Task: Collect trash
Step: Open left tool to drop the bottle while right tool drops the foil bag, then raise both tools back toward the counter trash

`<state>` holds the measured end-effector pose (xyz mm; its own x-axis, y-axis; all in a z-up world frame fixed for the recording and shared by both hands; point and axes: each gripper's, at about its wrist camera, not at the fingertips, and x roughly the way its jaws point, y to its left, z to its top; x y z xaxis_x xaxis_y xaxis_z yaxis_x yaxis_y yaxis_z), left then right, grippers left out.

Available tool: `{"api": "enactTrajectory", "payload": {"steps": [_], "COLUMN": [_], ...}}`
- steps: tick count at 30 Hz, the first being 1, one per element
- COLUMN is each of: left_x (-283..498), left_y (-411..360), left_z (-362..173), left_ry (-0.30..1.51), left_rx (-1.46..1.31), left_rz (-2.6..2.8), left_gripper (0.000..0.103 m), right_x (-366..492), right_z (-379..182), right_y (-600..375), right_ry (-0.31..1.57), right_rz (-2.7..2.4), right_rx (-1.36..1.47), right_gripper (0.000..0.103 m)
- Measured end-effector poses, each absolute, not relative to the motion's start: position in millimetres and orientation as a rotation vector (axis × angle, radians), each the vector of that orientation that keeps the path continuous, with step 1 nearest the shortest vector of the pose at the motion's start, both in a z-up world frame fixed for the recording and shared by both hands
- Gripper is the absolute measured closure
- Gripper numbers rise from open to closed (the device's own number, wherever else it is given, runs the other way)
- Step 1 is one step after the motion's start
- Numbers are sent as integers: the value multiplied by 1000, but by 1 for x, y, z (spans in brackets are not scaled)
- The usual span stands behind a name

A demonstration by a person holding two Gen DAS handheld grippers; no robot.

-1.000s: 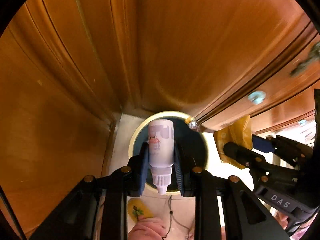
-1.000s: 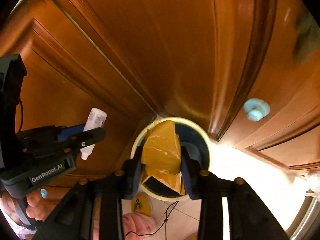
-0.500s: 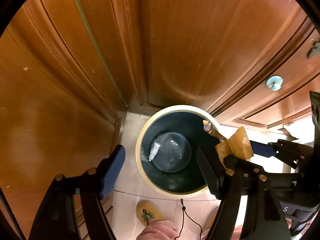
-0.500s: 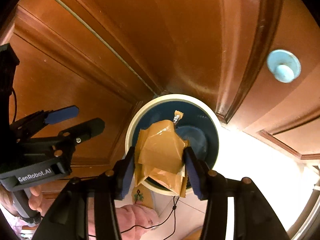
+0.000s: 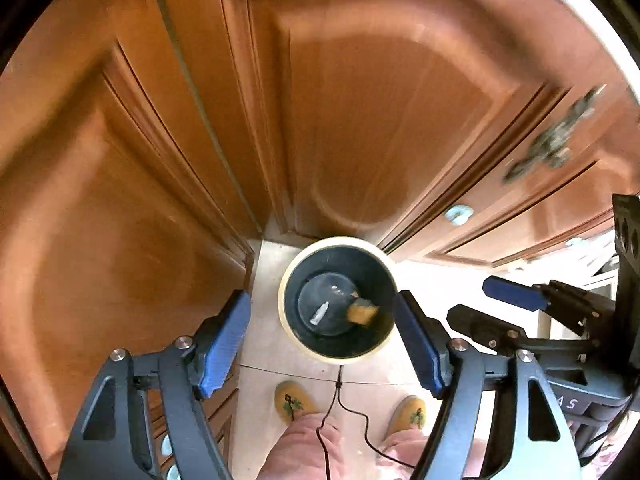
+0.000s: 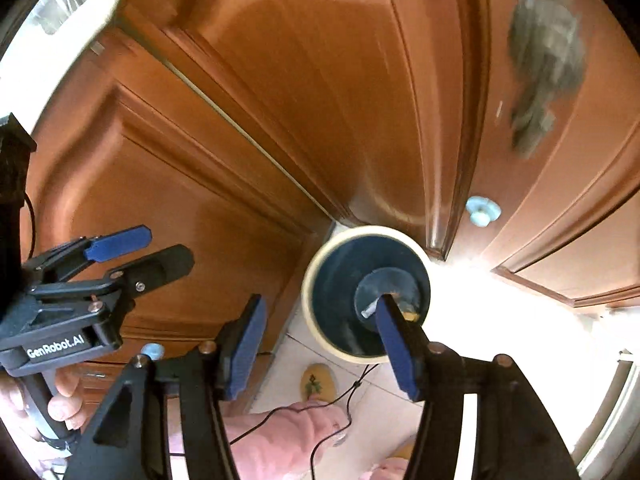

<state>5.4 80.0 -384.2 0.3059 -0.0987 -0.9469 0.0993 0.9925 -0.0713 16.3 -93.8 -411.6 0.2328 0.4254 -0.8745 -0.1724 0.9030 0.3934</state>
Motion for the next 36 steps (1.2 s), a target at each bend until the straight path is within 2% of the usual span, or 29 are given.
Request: {"api": "enactTrajectory", "payload": {"steps": [12, 19, 22, 25, 27, 30, 36], "left_x": [14, 34, 48, 60, 71, 89, 130], "left_y": [57, 58, 57, 61, 65, 68, 81], "left_z": [-184, -98, -67, -36, -22, -8, -9], "left_ry": [1068, 996, 971, 946, 945, 957, 1001], "left_rx": [1, -20, -8, -7, 0, 9, 14], "left_rz": [-191, -229, -234, -249, -253, -269, -281], "left_gripper": [31, 30, 24, 19, 19, 18, 18], "right_x": [-6, -3, 4, 13, 21, 35, 71], "right_z": [-224, -140, -101, -65, -47, -21, 14], "right_y": [-97, -114, -119, -122, -125, -131, -142], "right_ry": [1135, 1048, 999, 938, 893, 849, 829], "right_rz": [384, 339, 318, 296, 267, 218, 131], "right_rx": [163, 184, 191, 194, 199, 213, 237], "right_gripper": [45, 45, 45, 44, 39, 39, 39]}}
